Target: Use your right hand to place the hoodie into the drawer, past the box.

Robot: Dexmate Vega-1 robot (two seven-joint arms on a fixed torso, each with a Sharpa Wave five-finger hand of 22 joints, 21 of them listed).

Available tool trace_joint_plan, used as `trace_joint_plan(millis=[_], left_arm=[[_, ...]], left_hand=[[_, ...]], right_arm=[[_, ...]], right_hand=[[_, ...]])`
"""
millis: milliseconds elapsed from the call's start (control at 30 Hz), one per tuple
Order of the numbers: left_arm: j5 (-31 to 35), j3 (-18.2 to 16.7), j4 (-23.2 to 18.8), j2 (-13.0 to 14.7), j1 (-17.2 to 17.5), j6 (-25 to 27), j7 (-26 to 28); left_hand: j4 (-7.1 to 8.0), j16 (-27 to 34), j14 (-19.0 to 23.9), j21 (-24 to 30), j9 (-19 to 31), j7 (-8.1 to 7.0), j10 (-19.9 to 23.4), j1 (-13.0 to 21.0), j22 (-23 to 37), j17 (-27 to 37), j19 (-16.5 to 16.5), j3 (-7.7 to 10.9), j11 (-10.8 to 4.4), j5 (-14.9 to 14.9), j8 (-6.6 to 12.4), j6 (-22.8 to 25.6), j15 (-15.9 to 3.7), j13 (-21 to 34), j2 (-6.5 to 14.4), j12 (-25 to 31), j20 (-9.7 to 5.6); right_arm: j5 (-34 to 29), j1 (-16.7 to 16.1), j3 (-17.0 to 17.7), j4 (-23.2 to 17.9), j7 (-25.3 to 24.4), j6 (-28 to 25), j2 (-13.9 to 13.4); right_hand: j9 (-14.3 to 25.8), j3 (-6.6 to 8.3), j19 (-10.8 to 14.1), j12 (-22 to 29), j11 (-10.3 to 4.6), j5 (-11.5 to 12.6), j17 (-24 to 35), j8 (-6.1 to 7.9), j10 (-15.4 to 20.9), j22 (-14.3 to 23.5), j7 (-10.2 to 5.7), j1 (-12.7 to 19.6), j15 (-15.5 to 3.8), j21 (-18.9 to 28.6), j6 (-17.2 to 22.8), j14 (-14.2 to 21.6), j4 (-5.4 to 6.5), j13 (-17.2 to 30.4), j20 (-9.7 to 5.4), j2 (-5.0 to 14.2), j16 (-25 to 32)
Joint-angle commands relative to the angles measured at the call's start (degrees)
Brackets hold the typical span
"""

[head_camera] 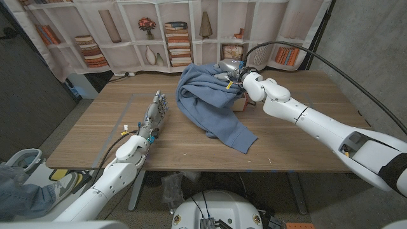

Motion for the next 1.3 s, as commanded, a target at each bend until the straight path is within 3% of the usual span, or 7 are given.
trace_joint_plan(millis=[33,267,633,800,967,1167,1300], left_arm=[[-0.3,0.5,2.1,-0.6,-1.6,-0.2,-1.6],[-0.4,0.7,3.0,-1.0,-2.2,-0.3,-2.2],[-0.3,0.6,2.4,-0.9,-1.6,-0.4,-1.6],[-0.2,0.5,2.0,-0.8,-1.4,-0.4,-1.5],[-0.1,0.7,1.9,-0.8,-1.4,-0.4,-1.4],[0.0,0.8,1.8,-0.9,-1.4,-0.2,-1.4],[0.0,0.9,1.8,-0.8,-1.4,-0.2,-1.5]], left_hand=[[0.08,0.4,-0.6,0.3,0.2,-0.03,-0.4,0.2,0.2,0.3,-0.3,-0.46,-0.06,0.0,0.05,0.2,-0.03,0.2,0.6,0.3,-1.41],[0.09,0.4,-0.6,0.3,0.2,-0.03,-0.4,0.2,0.2,0.3,-0.3,-0.53,-0.10,0.0,0.04,0.1,-0.05,0.2,0.6,0.2,-1.34],[0.10,0.4,-0.5,0.3,0.2,-0.06,-0.3,0.2,0.2,0.3,-0.4,-0.62,-0.16,0.0,0.04,0.2,-0.01,0.2,0.7,0.3,-1.27],[0.10,0.4,-0.5,0.3,0.2,-0.07,-0.4,0.3,0.2,0.3,-0.4,-0.66,-0.08,0.0,0.05,0.2,0.01,0.2,0.7,0.2,-1.29],[0.10,0.4,-0.6,0.3,0.2,-0.08,-0.3,0.3,0.2,0.3,-0.4,-0.71,-0.06,-0.1,0.06,0.2,0.04,0.2,0.7,0.3,-1.26],[0.10,0.4,-0.5,0.3,0.2,-0.09,-0.3,0.3,0.2,0.3,-0.4,-0.76,-0.15,-0.1,0.06,0.2,0.01,0.2,0.7,0.3,-1.25],[0.10,0.4,-0.5,0.3,0.2,-0.09,-0.3,0.3,0.2,0.3,-0.4,-0.79,-0.14,-0.1,0.05,0.2,-0.02,0.2,0.7,0.3,-1.24]], right_arm=[[-4.4,-1.0,0.0,-3.7,0.8,-3.3,-1.2],[-4.3,-1.4,0.7,-4.6,1.9,-3.1,-1.5],[-4.8,-1.9,1.0,-5.3,2.5,-3.6,-1.2],[-5.1,-2.1,1.2,-5.7,3.1,-4.8,-0.9],[-4.9,-2.1,1.4,-6.2,4.1,-5.7,-0.8],[-4.7,-2.4,1.7,-7.0,4.5,-6.2,-1.0],[-4.6,-2.5,1.8,-7.7,5.6,-7.5,-1.0]], right_hand=[[0.0,-0.80,-0.9,0.0,0.19,0.5,-0.4,-0.20,-1.0,-0.1,0.12,-1.7,-5.08,-0.6,-1.4,-1.1,0.37,0.3,-0.91,-0.49,-0.5],[-0.3,-2.35,-1.4,-0.1,0.54,0.6,-1.7,-0.40,-3.5,-0.4,0.53,-5.1,-3.44,-1.3,-4.4,-3.9,1.52,0.2,0.21,-1.60,-1.2],[-1.0,-5.08,-1.3,-0.6,2.64,1.4,-3.5,-0.72,-8.5,-0.4,1.24,-10.7,-1.41,-2.4,-11.1,-7.6,3.32,-0.1,1.31,-3.67,-1.4],[-1.7,-6.36,-2.4,-1.0,3.91,2.0,-4.6,-0.96,-11.7,-0.4,1.67,-13.0,0.38,-3.5,-15.5,-10.4,3.99,-0.6,2.74,-4.71,-1.5],[-2.7,-8.21,-4.4,-1.1,5.74,3.2,-6.0,-0.76,-15.0,-0.4,2.55,-16.0,2.21,-5.2,-19.2,-14.2,4.80,-1.2,5.19,-6.37,-1.6],[-3.4,-9.20,-5.6,-0.9,6.17,4.0,-7.0,-0.59,-16.4,-0.5,3.08,-17.6,3.48,-6.5,-21.0,-16.7,5.29,-1.7,7.36,-7.05,-1.7],[-3.9,-9.73,-6.4,-1.0,7.41,4.6,-8.0,-0.62,-17.7,-0.6,3.42,-18.3,4.40,-7.4,-22.4,-17.8,5.49,-2.0,8.59,-7.31,-1.6]])
